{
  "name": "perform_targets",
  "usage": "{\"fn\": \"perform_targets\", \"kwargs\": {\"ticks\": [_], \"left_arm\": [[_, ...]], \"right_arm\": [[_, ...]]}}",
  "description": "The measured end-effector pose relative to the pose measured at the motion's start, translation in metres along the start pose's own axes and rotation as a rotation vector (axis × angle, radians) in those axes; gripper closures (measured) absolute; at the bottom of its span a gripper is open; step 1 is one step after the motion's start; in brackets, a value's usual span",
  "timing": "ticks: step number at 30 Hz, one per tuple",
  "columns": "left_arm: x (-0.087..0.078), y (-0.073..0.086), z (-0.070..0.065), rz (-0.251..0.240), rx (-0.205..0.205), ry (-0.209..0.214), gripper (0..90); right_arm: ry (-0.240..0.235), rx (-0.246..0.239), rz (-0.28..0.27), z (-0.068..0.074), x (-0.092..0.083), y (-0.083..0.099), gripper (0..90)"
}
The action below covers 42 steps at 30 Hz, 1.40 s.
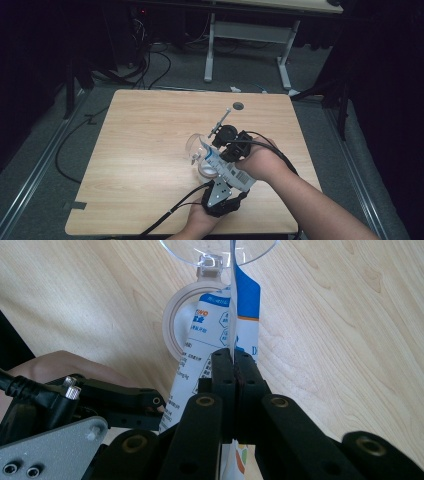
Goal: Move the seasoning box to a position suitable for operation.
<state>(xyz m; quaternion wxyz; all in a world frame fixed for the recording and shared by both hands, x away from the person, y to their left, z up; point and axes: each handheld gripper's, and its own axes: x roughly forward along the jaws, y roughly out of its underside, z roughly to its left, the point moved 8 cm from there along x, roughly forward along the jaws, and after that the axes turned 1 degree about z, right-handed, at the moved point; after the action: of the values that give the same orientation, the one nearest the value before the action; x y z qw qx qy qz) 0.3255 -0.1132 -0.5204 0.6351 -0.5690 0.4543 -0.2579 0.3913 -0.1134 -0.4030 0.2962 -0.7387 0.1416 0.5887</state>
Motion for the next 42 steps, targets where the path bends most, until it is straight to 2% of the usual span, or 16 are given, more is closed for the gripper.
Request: {"fn": "perform_targets", "kwargs": {"ticks": [10,30,42], "left_arm": [[-0.003,0.006,0.006,0.013,-0.001,-0.012,58.3],[-0.001,0.019,0.014,0.047,-0.030,-0.025,57.5],[-0.008,0.021,0.013,0.048,-0.022,-0.014,50.4]], "right_arm": [[0.003,-0.001,0.003,0.002,-0.001,0.000,89.8],[-0.014,0.007,-0.007,0.005,-0.002,0.002,89.7],[-0.026,0.014,-0.016,0.004,-0.003,0.001,89.8]]}}
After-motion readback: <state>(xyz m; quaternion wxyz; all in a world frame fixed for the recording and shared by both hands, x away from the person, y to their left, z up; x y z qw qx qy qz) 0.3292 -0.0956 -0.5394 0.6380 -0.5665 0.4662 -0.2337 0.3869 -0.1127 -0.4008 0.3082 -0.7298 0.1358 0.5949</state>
